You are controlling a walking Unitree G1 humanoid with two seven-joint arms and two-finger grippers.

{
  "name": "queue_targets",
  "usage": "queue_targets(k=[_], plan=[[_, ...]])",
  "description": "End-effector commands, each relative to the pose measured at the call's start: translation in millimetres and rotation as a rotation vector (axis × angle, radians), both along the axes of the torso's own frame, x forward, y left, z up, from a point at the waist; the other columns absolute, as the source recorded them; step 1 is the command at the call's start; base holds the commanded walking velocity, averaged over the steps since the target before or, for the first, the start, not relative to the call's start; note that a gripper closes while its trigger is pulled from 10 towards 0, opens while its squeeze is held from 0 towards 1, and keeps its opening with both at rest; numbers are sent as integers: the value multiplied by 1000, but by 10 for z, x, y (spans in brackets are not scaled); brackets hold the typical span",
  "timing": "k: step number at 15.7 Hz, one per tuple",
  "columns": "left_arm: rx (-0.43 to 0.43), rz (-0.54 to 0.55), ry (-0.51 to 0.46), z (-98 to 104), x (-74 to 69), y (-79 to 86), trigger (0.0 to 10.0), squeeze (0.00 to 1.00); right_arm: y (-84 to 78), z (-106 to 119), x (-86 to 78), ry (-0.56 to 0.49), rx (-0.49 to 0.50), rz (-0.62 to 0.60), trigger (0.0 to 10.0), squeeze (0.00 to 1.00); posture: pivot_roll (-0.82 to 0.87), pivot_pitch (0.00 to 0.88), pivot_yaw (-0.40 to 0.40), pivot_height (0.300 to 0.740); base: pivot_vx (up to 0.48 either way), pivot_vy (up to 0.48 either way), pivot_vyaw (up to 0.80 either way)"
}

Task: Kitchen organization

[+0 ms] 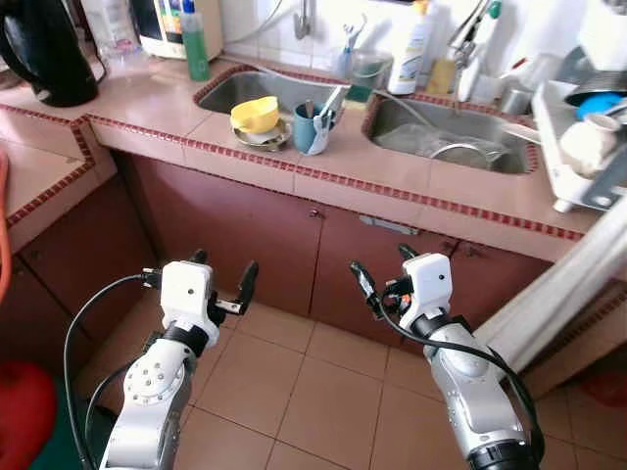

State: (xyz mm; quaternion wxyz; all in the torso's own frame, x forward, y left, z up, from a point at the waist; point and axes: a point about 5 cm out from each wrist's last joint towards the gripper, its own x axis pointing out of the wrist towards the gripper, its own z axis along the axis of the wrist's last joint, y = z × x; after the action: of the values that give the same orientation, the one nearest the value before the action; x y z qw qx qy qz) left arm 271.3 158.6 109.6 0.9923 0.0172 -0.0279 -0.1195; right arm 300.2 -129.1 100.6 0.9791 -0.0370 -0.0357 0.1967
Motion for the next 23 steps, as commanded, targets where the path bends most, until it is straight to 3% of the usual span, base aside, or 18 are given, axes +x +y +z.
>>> queue_targets(k=[1, 23], plan=[[-2, -17, -12, 44, 4, -38, 10000, 0, -8, 57, 10, -21, -1, -1, 10000, 0, -18, 8, -32, 740, 326, 0, 0], [-22, -14, -7, 64, 26, -38, 10000, 0, -8, 59, 12, -24, -23, 4, 10000, 0, -21, 26, -27, 740, 326, 0, 0]])
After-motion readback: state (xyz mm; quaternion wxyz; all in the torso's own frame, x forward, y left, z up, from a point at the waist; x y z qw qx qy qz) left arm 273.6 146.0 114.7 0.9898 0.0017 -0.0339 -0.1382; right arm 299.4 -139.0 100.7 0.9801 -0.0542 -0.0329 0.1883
